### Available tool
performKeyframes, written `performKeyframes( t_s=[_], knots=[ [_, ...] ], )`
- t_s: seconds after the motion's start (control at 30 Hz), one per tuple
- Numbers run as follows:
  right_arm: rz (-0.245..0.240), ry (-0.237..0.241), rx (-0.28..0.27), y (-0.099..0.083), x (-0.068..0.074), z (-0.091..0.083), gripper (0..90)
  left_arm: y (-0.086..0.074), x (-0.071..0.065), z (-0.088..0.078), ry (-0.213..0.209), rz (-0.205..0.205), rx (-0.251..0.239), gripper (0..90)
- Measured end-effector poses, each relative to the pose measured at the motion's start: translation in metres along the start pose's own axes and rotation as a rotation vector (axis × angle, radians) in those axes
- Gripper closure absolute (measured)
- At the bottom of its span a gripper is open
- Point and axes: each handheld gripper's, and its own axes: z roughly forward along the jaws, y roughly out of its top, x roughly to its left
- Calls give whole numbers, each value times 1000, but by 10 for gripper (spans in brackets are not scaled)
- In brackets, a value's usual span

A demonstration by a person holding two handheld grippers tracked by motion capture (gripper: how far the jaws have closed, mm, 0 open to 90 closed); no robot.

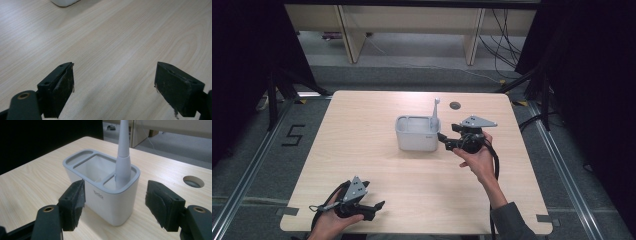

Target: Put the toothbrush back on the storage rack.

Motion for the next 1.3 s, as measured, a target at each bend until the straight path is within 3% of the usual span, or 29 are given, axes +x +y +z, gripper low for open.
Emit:
performKeyframes(
  t_s=[0.13, 0.17, 0.2, 0.23, 0.3, 0.33, 0.37, 0.5, 0.53, 0.57, 0.6, 0.7, 0.77, 0.83, 0.9, 1.03, 1.07, 1.1, 1.3],
  knots=[
    [17, 3, 16, -4, 4, -1, 315, 0, 0, 0, 2, -2, -1, 154],
    [-12, -4, 8, -6, 3, -1, 313, 0, 1, 0, 2, 0, 3, 154],
    [5, 0, 24, -6, 4, -2, 311, 0, 1, 0, 3, 4, 4, 154],
    [-18, 6, 16, -7, 3, -2, 308, 0, 1, 0, 3, -2, 0, 154],
    [14, 4, 30, -9, 6, -3, 302, 0, 1, -1, 3, 6, 2, 154],
    [-20, 4, 29, -9, 4, -3, 302, 0, 0, 0, 2, 0, -1, 154],
    [4, -1, 29, -11, 7, -4, 300, 0, 0, 0, 2, -2, -2, 154],
    [-13, 15, 45, -13, 8, -6, 292, 0, 1, -1, 0, 5, 1, 154],
    [10, 11, 50, -14, 10, -7, 291, 0, 0, 0, -10, -12, -13, 154],
    [-20, 21, 33, -14, 8, -6, 291, 0, 1, -1, -2, 6, 2, 154],
    [-24, 7, 34, -15, 9, -8, 289, 0, 0, 0, -10, -13, -14, 154],
    [-20, 30, 43, -17, 11, -8, 276, 1, 1, -1, -2, 10, -1, 154],
    [-25, 8, 51, -19, 12, -10, 269, 1, 0, -1, -6, -3, -3, 154],
    [-1, 17, 58, -22, 14, -11, 262, 1, 2, -1, 1, 10, 4, 154],
    [-23, 20, 66, -23, 13, -12, 257, 1, 2, -1, 2, 11, 0, 154],
    [-10, 30, 60, -28, 14, -14, 252, 1, 0, -1, -5, -1, -3, 154],
    [16, 17, 65, -30, 17, -15, 250, 1, 0, -1, -1, 0, -3, 154],
    [-9, 18, 77, -32, 16, -16, 250, 1, 0, -1, -5, 0, -3, 154],
    [-1, 25, 86, -41, 20, -17, 248, 0, 0, -1, -10, 0, -2, 154]
  ],
)
